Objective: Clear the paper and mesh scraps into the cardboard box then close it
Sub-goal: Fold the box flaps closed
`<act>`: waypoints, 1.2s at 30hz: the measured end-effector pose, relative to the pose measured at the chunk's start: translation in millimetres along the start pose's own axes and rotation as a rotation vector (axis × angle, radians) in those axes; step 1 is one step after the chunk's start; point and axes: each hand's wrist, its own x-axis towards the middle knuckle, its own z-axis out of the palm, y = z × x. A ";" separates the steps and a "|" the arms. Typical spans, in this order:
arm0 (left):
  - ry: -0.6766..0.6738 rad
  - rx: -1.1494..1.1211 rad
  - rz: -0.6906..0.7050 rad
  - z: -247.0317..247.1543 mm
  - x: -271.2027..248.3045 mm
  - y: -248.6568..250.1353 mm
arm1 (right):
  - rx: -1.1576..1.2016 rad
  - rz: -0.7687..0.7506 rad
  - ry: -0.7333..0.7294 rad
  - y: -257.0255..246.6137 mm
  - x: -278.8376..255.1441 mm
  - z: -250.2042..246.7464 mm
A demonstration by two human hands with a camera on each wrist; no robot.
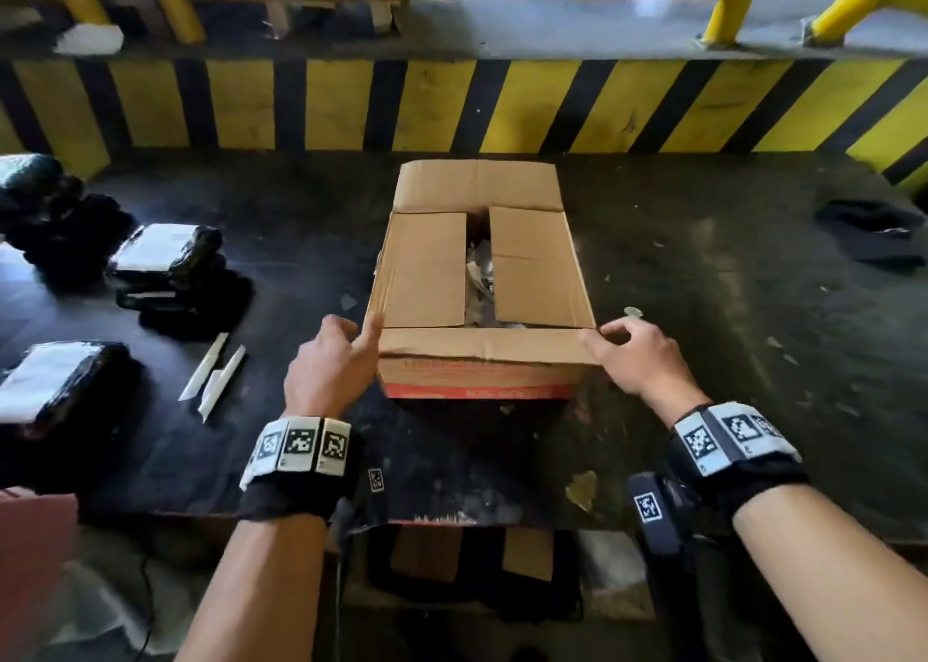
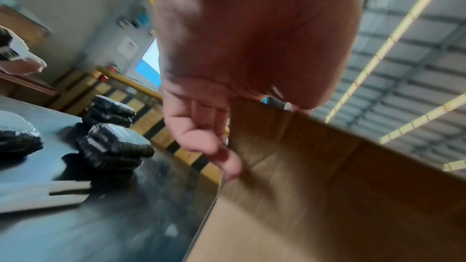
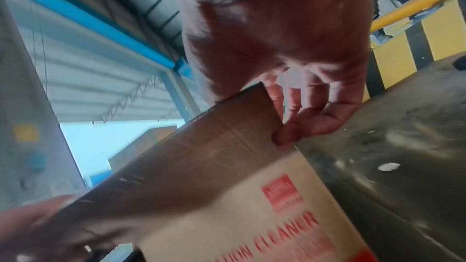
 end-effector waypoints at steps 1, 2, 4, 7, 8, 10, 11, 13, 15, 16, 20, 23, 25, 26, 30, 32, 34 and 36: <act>0.037 -0.035 0.008 -9.9 -1.5 7.7 | 0.069 -0.020 0.019 -6.7 -0.8 -10.4; 0.083 -0.082 0.028 -18.7 -2.6 16.5 | 0.148 -0.040 0.045 -13.8 -1.2 -19.7; 0.171 -0.150 0.091 -27.8 -0.2 33.7 | 0.278 -0.092 0.112 -29.4 -0.9 -32.3; 0.175 -0.134 0.200 -19.3 16.2 53.4 | 0.294 -0.234 0.155 -48.6 3.8 -27.5; 0.139 -0.108 0.241 -11.7 24.4 58.3 | 0.264 -0.291 0.141 -52.8 6.9 -21.9; 0.040 -0.022 0.298 9.4 43.7 62.6 | 0.157 -0.391 0.087 -58.8 14.8 -8.5; -0.019 0.033 0.312 19.6 51.5 63.7 | 0.077 -0.424 0.055 -60.4 20.5 -1.2; -0.117 0.146 0.303 38.6 65.7 64.1 | -0.080 -0.437 -0.019 -60.7 33.0 13.6; -0.174 0.247 0.287 54.5 77.6 62.1 | -0.224 -0.422 -0.077 -58.7 47.8 27.2; -0.195 0.283 0.282 60.3 82.3 60.4 | -0.292 -0.417 -0.089 -58.3 56.1 33.4; -0.239 0.413 0.310 74.0 97.6 52.2 | -0.448 -0.390 -0.139 -58.7 83.6 56.7; -0.218 0.436 0.301 73.6 119.5 60.0 | -0.510 -0.356 -0.189 -62.0 102.0 70.6; -0.221 0.411 0.255 68.9 145.5 74.7 | -0.511 -0.332 -0.216 -70.1 116.1 71.7; -0.228 0.393 0.225 66.5 162.9 83.0 | -0.508 -0.318 -0.241 -74.7 123.2 71.1; -0.201 0.299 0.162 65.4 237.9 120.1 | -0.531 -0.283 -0.326 -89.2 136.7 67.7; -0.203 0.284 0.130 67.7 266.5 135.1 | -0.526 -0.261 -0.346 -93.0 136.8 66.5; -0.218 0.280 0.081 72.5 289.6 143.7 | -0.520 -0.249 -0.364 -97.9 140.0 63.6; -0.227 0.271 0.032 80.5 309.2 145.4 | -0.521 -0.227 -0.391 -102.8 146.1 60.4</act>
